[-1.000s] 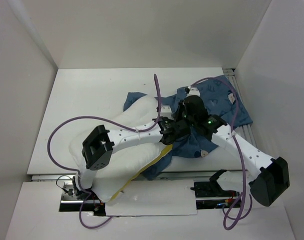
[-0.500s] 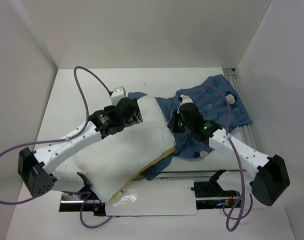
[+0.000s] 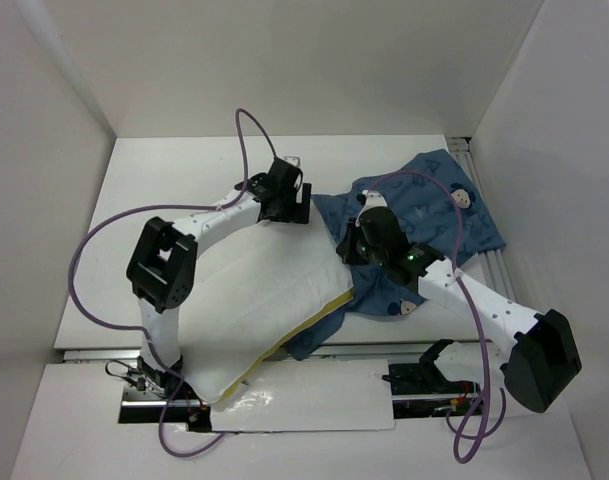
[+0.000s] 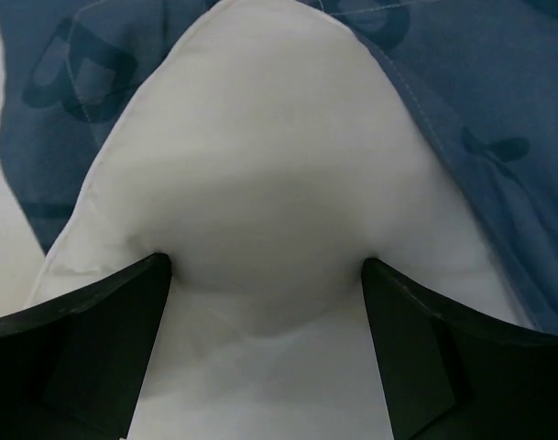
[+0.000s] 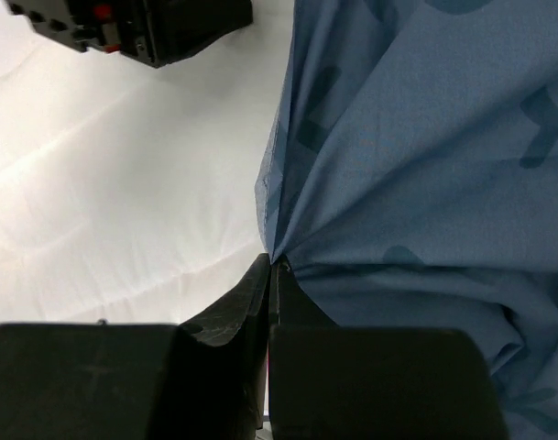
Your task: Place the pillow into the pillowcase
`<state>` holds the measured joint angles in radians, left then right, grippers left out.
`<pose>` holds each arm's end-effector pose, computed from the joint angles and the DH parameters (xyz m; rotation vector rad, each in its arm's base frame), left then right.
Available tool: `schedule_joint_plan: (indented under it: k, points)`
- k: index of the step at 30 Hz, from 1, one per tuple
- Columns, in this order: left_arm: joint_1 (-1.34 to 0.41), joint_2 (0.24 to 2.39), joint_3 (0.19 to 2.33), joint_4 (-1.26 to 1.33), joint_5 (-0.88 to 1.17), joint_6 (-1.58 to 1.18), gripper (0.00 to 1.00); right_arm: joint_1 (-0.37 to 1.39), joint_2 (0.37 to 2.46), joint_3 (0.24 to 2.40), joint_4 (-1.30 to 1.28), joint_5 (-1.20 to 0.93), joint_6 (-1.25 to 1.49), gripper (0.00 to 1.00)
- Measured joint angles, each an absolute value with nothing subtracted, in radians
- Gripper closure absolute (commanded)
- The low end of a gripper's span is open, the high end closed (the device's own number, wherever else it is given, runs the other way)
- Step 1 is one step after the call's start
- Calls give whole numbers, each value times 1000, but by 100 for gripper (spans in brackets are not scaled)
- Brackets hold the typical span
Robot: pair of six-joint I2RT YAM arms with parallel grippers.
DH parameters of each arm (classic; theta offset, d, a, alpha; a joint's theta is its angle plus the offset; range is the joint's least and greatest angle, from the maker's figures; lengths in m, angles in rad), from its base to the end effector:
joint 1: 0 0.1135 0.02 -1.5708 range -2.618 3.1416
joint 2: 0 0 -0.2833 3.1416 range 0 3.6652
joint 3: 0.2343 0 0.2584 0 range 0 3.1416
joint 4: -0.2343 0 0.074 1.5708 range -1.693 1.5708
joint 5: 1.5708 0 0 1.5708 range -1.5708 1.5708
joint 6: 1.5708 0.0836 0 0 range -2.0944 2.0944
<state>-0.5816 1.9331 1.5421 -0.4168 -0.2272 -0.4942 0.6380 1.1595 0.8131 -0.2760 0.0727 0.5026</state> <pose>0.4140 -0.2497 0.2257 -0.0048 2.3666 -0.2543 0.2377 0.1687 0.2525 -0.1102 2.2452 0.5540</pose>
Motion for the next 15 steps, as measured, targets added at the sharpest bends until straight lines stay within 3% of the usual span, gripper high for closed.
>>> schedule_joint_plan:
  k: [1, 2, 4, 15]
  points:
    - [-567, 1952, 1545, -406, -196, -490, 29, 638, 1159, 813, -275, 75, 500, 100]
    - [-556, 1966, 1545, -398, -162, -487, 44, 638, 1159, 814, -274, 77, 500, 100]
    - [-538, 1984, 1542, -381, -96, -471, 99, 638, 1159, 817, -273, 86, 496, 100]
    - [-579, 1813, 1327, -170, 46, -341, 100, 639, 1228, 861, -194, 124, 501, 100]
